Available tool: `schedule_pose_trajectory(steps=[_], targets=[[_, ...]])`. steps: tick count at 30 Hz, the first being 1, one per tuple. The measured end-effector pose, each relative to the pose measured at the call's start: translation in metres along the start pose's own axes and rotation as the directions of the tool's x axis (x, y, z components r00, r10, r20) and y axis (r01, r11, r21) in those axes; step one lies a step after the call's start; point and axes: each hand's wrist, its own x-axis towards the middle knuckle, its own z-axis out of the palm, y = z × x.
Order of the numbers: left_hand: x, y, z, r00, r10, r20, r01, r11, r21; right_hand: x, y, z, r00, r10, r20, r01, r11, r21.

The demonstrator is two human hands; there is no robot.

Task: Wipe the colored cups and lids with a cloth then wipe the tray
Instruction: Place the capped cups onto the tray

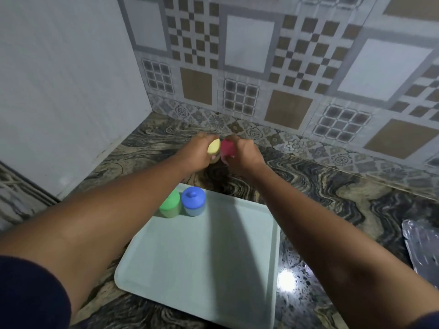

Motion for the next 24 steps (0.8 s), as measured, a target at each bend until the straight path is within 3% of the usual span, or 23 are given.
schedule_pose_trajectory(steps=[4, 9, 24], targets=[[-0.018, 0.025, -0.027, 0.997, 0.064, -0.042, -0.063, 0.998, 0.004, -0.019, -0.01, -0.036, 0.998, -0.016, -0.058, 0.015, 1.0, -0.011], [-0.056, 0.053, -0.04, 0.991, 0.123, -0.051, -0.115, 0.983, 0.145, -0.06, -0.012, -0.057, 0.995, -0.008, -0.097, 0.004, 0.999, -0.042], [-0.139, 0.056, 0.026, 0.988, 0.144, 0.049, -0.151, 0.898, 0.414, -0.165, 0.002, -0.013, 0.993, 0.12, 0.004, -0.12, 0.99, -0.073]])
